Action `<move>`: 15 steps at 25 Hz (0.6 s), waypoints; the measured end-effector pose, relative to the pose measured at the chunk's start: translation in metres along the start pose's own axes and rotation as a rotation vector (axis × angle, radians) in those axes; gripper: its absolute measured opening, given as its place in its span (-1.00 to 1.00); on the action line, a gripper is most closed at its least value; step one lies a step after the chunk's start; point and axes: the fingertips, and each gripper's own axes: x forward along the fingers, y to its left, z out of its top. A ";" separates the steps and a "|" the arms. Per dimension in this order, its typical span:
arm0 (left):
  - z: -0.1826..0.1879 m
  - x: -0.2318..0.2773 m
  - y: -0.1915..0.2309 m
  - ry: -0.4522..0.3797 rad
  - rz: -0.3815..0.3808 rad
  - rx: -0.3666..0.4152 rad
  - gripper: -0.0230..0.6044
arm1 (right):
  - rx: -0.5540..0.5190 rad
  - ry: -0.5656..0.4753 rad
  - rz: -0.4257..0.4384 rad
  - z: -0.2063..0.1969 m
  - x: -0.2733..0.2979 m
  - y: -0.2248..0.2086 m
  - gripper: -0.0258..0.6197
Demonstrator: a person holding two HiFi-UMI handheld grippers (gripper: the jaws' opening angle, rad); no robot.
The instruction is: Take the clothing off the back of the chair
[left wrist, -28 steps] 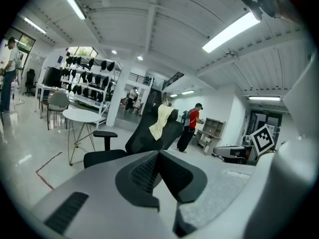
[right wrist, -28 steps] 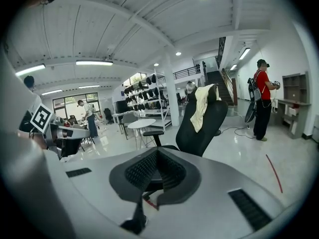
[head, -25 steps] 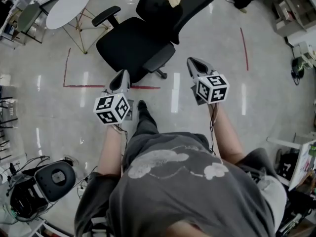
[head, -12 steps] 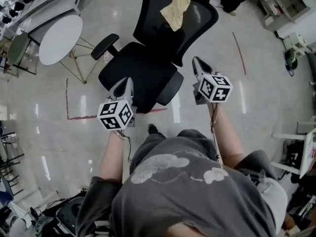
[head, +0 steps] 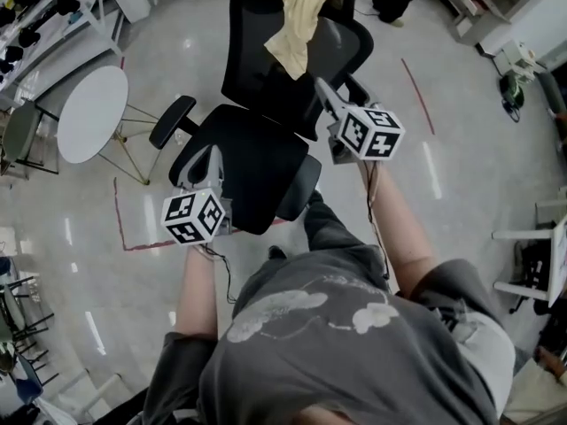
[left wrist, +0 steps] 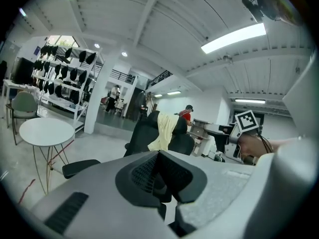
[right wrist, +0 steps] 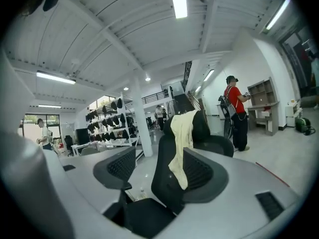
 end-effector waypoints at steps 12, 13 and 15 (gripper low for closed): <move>0.039 0.085 0.016 -0.039 0.168 0.018 -0.93 | -0.040 -0.019 -0.062 0.069 0.179 -0.078 0.14; 0.042 0.094 0.016 -0.044 0.177 0.014 -0.93 | -0.037 -0.011 -0.069 0.070 0.192 -0.085 0.14; 0.048 0.108 0.018 -0.050 0.193 0.010 -0.93 | -0.045 -0.002 -0.092 0.071 0.214 -0.095 0.14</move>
